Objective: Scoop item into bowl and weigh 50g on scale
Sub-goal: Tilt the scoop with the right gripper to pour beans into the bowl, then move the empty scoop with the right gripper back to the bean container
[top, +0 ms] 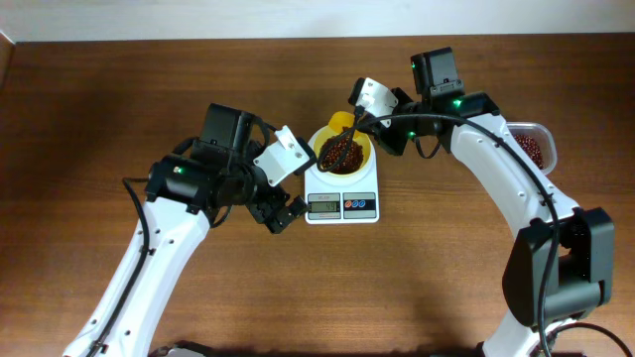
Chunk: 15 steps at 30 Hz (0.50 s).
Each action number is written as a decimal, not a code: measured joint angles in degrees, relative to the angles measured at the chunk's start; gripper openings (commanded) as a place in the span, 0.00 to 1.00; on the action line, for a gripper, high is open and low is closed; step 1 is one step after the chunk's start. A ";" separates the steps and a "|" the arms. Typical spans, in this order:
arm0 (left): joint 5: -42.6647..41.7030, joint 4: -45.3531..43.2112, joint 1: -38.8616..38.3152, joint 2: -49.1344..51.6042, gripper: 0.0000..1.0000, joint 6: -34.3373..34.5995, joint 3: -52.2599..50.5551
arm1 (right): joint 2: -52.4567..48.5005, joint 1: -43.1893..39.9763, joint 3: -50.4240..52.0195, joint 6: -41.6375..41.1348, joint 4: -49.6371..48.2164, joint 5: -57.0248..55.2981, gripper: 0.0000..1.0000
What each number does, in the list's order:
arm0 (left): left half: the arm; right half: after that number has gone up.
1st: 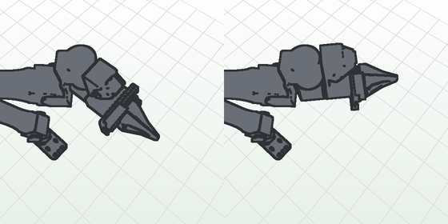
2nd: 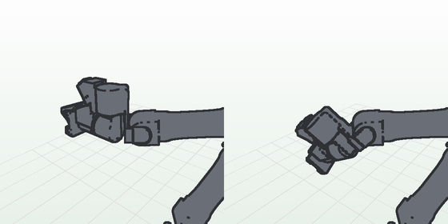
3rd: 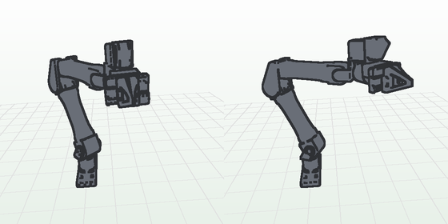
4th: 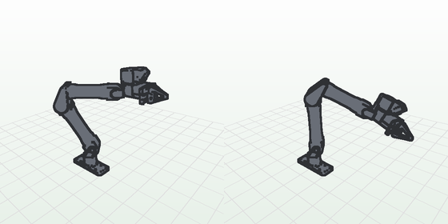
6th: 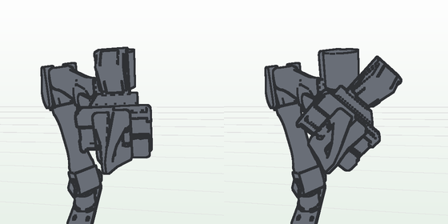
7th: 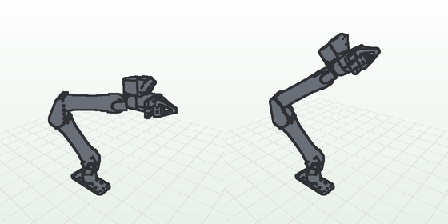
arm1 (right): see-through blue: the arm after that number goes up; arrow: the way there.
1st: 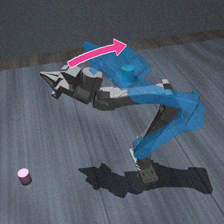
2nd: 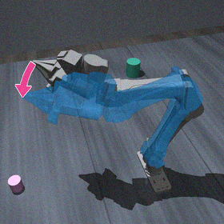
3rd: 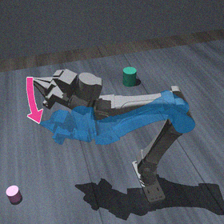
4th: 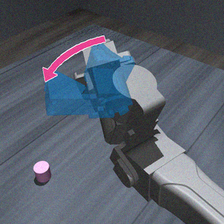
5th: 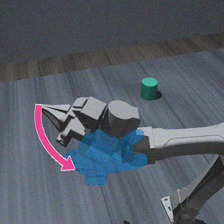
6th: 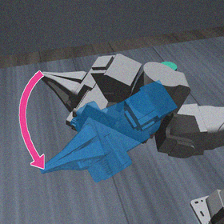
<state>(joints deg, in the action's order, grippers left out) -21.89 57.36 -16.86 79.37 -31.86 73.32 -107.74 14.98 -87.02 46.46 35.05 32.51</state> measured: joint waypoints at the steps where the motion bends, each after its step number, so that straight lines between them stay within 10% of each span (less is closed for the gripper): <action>1: 0.00 0.00 0.00 0.00 0.99 0.00 0.00 | 0.00 0.00 0.00 -0.02 0.00 -0.17 0.04; 15: 0.00 0.00 0.00 0.00 0.99 0.00 0.00 | 0.00 0.00 0.00 -10.32 0.04 5.99 0.04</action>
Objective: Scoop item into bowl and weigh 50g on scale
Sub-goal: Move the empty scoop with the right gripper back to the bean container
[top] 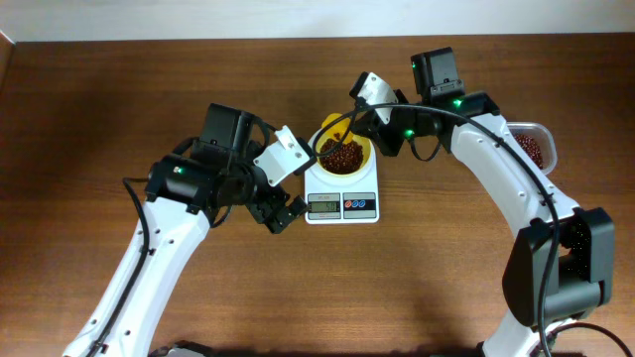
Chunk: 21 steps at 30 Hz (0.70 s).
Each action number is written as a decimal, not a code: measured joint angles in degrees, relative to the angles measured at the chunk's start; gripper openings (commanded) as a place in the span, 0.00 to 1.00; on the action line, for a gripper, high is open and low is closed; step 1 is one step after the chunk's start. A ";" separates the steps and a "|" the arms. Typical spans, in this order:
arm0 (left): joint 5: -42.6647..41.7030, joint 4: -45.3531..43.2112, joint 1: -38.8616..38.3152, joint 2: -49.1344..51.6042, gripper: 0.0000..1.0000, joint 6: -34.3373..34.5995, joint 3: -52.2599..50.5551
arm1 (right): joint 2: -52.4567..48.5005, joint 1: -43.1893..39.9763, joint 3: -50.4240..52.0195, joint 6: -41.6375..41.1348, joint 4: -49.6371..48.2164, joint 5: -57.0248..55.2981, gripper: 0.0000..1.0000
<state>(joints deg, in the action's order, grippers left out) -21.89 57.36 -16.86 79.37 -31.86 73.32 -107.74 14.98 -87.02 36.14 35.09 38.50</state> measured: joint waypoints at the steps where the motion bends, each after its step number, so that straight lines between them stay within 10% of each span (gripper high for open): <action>1: 0.00 0.00 0.00 0.00 0.99 0.00 0.00 | 0.00 0.00 0.00 -0.17 0.00 0.00 0.04; 6: 0.00 0.00 0.00 0.00 0.99 0.00 0.00 | 0.00 -0.33 0.00 -3.28 -1.05 0.17 0.04; 21: -0.02 -0.02 0.00 0.00 0.99 0.00 -0.04 | -0.02 -11.54 -0.20 -59.58 -26.56 5.09 0.04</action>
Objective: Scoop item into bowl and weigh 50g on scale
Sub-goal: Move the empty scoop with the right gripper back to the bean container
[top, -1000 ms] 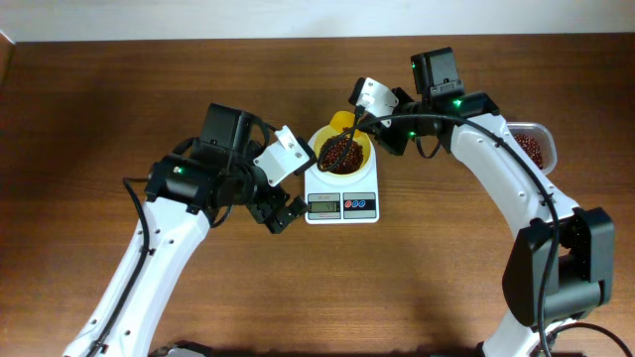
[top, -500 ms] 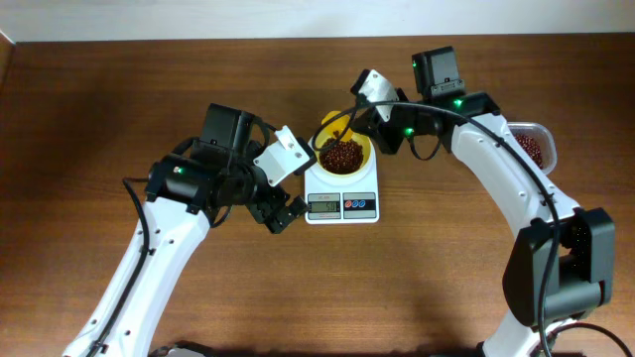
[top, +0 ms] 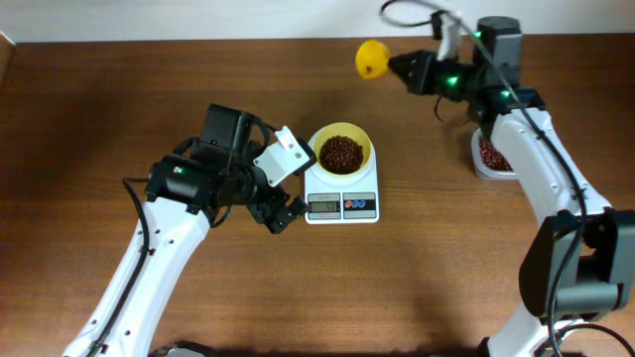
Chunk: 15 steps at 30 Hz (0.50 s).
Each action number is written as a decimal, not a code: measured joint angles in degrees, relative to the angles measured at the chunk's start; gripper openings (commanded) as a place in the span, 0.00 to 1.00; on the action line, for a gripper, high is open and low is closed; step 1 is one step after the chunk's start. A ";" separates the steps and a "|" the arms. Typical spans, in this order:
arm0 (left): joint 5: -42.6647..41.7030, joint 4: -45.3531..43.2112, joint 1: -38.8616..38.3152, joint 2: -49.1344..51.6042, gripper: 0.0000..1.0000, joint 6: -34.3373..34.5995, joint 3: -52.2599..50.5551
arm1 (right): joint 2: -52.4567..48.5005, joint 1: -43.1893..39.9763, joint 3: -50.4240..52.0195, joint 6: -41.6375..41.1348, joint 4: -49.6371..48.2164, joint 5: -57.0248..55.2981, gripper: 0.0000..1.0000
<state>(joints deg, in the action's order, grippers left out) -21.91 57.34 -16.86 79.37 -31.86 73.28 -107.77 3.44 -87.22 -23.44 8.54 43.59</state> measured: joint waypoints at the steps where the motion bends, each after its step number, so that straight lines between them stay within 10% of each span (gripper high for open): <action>1: 0.02 0.00 0.00 0.00 0.99 0.00 0.00 | 0.00 -1.20 0.00 -4.11 -0.79 0.04 0.04; 15: 0.00 0.04 0.00 0.00 0.99 0.00 0.00 | 0.02 -22.18 -0.39 -27.19 10.80 7.61 0.04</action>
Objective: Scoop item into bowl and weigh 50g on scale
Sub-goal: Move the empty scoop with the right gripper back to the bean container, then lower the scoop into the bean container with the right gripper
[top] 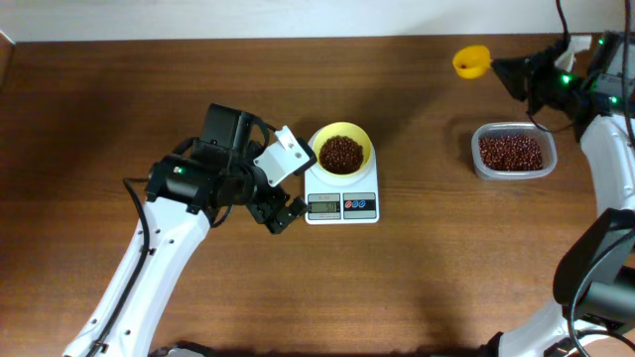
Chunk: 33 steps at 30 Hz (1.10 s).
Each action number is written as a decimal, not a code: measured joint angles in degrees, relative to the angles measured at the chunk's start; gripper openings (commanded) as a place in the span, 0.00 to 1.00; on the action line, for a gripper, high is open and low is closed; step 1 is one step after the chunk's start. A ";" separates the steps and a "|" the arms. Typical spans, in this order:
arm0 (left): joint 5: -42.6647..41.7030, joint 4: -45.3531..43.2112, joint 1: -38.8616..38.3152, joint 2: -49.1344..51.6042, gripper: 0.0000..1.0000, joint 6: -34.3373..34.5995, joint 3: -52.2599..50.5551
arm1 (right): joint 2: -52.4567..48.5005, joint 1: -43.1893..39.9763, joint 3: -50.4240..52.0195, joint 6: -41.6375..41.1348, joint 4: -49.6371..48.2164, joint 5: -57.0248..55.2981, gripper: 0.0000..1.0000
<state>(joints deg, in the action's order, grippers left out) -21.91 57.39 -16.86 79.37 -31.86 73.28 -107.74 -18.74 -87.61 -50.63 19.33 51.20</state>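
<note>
A yellow bowl (342, 151) holding red beans sits on the white scale (341, 196) at mid table. My right gripper (499, 69) is at the far right back, shut on the handle of a yellow scoop (471, 61) that is raised beyond the clear container of red beans (512, 152). My left gripper (282, 213) hangs just left of the scale's display, and its fingers look open with nothing between them.
The right arm (605, 149) runs down the right edge of the view. The left arm (179, 228) crosses the left half of the brown wooden table (99, 119).
My right gripper has carried the scoop further right, from behind the bowl to beyond the bean container. The container now shows in full. The left arm has not moved.
At first my right gripper held the scoop over the bowl on the scale, tipped into it. Then the scoop rested at the bowl's rim. Later it was raised behind and right of the bowl, and now it hangs beyond the bean container.
</note>
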 measured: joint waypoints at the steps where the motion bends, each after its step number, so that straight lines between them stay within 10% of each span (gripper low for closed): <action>1: 0.00 -0.04 0.00 0.00 0.99 0.00 0.00 | 0.00 -0.85 0.00 0.37 0.37 0.17 0.04; 18: 0.00 -0.02 0.00 0.00 0.99 0.00 0.00 | 1.57 -14.71 -0.26 43.28 37.18 -5.20 0.04; 33: 0.00 -0.02 0.00 0.00 0.99 0.00 0.00 | 6.93 -9.20 -0.24 77.35 33.88 -22.88 0.04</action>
<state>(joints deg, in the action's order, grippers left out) -21.91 57.36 -16.86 79.37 -31.86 73.28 -100.82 -27.94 -87.85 26.72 53.21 28.32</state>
